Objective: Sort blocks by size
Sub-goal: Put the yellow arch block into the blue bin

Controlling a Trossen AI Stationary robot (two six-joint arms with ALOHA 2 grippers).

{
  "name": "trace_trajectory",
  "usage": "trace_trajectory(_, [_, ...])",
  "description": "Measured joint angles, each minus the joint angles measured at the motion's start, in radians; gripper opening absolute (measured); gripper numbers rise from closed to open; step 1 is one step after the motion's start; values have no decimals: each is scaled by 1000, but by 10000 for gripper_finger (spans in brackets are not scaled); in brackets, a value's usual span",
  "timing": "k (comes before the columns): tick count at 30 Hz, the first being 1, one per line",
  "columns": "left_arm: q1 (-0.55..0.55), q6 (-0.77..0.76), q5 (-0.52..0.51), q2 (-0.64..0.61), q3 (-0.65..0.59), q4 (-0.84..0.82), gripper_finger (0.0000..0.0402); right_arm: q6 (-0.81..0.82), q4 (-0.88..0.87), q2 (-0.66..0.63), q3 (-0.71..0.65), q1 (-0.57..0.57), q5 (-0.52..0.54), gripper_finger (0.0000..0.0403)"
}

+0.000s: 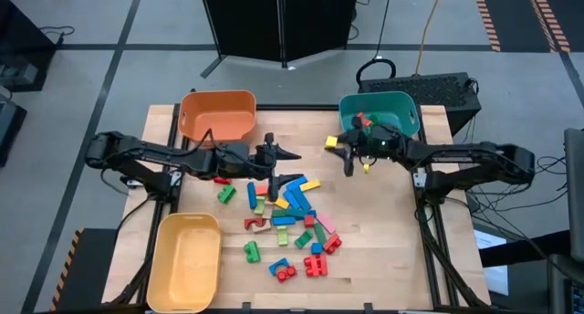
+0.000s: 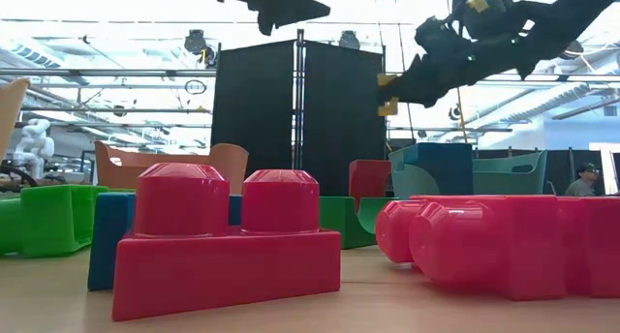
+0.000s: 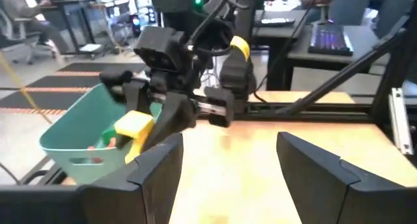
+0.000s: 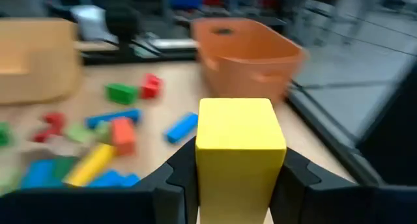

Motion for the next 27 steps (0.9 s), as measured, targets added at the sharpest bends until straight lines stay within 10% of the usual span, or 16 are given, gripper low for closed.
trace_trajectory(14, [-9, -106, -177, 0, -77, -106, 246, -70, -224, -89, 0, -200, 256, 118])
trace_trajectory(27, [-9, -106, -205, 0, -77, -149, 246, -97, -246, 39, 0, -398, 248, 118])
